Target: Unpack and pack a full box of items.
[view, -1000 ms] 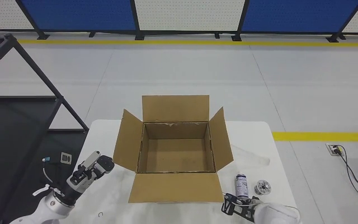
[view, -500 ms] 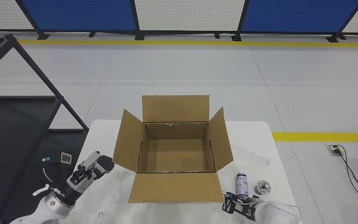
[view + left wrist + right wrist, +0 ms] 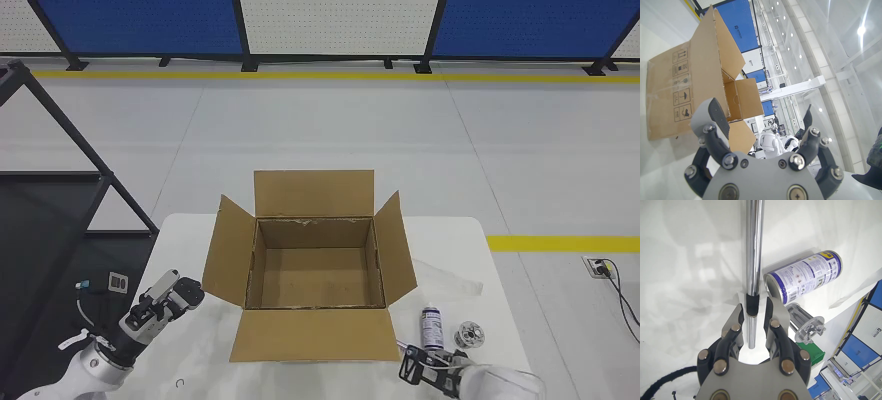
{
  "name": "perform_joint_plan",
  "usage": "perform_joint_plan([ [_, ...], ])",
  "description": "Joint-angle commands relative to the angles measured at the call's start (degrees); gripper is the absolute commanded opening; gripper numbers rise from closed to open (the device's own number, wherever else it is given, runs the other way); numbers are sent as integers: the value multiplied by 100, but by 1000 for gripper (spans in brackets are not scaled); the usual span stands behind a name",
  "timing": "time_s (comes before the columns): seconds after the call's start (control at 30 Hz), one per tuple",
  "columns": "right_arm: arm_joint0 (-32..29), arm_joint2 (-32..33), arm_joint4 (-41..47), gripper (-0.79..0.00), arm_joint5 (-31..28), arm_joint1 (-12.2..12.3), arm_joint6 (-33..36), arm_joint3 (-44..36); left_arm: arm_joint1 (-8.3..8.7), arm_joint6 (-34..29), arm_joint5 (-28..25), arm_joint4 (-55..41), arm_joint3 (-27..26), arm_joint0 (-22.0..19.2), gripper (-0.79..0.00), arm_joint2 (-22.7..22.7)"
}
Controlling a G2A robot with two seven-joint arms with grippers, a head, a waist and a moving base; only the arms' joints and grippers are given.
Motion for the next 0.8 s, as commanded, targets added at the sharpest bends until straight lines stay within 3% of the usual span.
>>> perform_joint_plan([
  [0.0,-184,122,-63,-523,25,24,-36,-175,0,0,0,0,0,0,0,0],
  [0.13,-545,415,-68,-486,19,73,-239,-504,0,0,0,0,0,0,0,0],
  [0.2,-741,596,-6,-394,70,93,-370,-671,0,0,0,0,0,0,0,0],
  [0.23,-836,688,45,-129,79,103,-439,-763,0,0,0,0,0,0,0,0],
  [0.27,-926,793,119,0,107,111,-519,-847,0,0,0,0,0,0,0,0],
  [0.67,-1774,2088,1724,0,242,158,-1586,-1448,0,0,0,0,0,0,0,0],
  [0.77,-1799,2124,1758,0,212,161,-1607,-1447,0,0,0,0,0,0,0,0],
])
